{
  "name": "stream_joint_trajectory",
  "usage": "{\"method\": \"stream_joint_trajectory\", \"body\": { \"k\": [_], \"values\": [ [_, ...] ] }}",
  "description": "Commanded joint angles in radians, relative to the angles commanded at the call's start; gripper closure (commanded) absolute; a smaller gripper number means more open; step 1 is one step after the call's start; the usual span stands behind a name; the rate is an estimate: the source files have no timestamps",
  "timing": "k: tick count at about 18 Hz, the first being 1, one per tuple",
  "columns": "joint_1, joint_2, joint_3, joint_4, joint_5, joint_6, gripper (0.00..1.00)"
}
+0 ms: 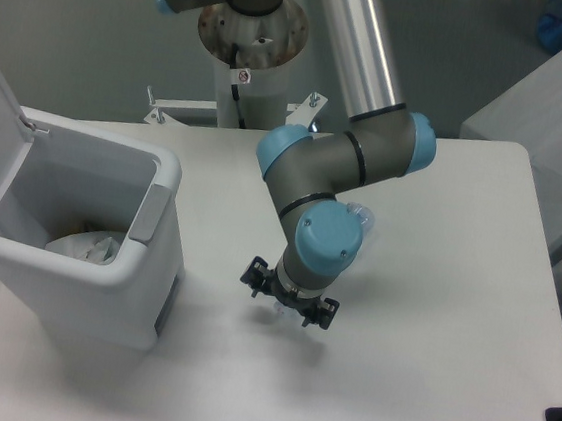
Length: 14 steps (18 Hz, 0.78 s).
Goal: Place the trash in the trash can
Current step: 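Lower the gripper and grasp the water bottle near its cap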
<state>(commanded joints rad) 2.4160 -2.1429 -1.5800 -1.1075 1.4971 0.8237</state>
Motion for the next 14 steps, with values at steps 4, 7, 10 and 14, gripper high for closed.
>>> {"method": "stream_joint_trajectory", "body": {
  "k": [4, 7, 10, 14],
  "values": [
    [-0.011, -0.009, 0.000, -0.006, 0.029, 0.000, 0.20],
    [-0.011, -0.009, 0.002, -0.008, 0.029, 0.000, 0.42],
    [-0.012, -0.003, 0.002, -0.020, 0.025, -0.006, 0.88],
    [-0.006, 0.003, 0.046, -0.066, 0.023, -0.002, 1.00]
  ]
}}
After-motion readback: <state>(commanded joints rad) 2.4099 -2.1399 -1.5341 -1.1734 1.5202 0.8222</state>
